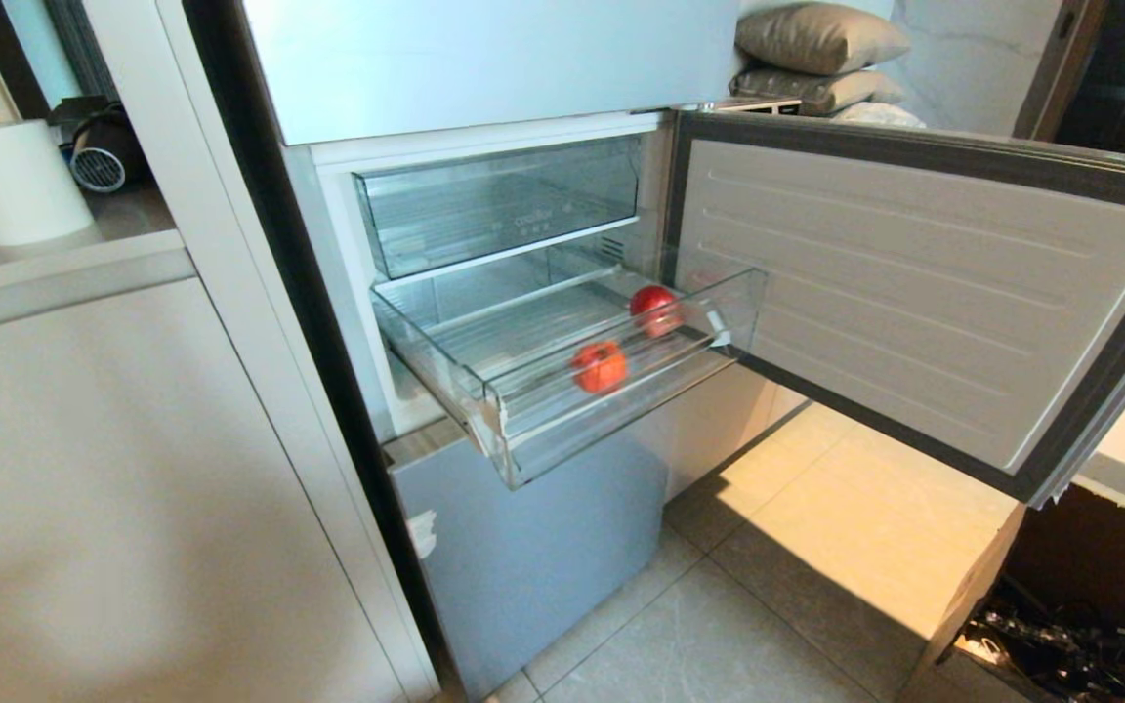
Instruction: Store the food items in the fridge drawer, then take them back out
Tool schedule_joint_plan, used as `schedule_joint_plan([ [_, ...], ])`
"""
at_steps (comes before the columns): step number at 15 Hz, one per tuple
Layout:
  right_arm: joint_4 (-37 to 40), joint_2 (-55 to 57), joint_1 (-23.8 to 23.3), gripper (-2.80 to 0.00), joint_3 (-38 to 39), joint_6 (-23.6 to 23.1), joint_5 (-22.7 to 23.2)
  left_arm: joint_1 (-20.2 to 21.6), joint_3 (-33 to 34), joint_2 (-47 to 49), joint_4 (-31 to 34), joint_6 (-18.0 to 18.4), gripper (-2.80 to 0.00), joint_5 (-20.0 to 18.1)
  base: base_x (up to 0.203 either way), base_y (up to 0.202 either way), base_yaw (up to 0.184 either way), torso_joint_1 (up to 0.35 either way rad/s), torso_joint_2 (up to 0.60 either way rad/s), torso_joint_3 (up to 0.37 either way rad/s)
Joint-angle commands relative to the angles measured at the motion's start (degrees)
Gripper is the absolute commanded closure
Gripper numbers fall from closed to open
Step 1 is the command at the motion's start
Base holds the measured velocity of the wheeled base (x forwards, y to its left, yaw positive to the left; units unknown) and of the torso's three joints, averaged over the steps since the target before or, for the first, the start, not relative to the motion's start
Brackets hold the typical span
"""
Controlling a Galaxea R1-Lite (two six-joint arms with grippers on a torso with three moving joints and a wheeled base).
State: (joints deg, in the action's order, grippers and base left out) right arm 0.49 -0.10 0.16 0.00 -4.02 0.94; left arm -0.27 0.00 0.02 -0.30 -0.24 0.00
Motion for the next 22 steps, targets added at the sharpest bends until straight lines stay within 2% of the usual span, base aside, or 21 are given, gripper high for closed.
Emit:
schedule_joint_plan([
  [1,0.0,0.1,0.0,0.00,0.0,0.0,0.0,0.0,0.1,-0.1,0.0,0.0,0.00,0.0,0.000,0.000,0.000,0.135,-0.27,-0.138],
  [10,0.1,0.1,0.0,0.00,0.0,0.0,-0.5,0.0,0.1,-0.2,0.0,0.0,0.00,0.0,0.000,0.000,0.000,0.263,-0.53,-0.263],
  [19,0.1,0.1,0.0,0.00,0.0,0.0,-0.5,0.0,0.1,-0.1,0.0,0.0,0.00,0.0,0.000,0.000,0.000,0.172,-0.34,-0.173],
  [22,0.1,0.1,0.0,0.00,0.0,0.1,-0.5,0.0,0.1,-0.1,0.0,0.1,0.00,0.0,0.000,0.000,0.000,0.021,-0.06,-0.021],
])
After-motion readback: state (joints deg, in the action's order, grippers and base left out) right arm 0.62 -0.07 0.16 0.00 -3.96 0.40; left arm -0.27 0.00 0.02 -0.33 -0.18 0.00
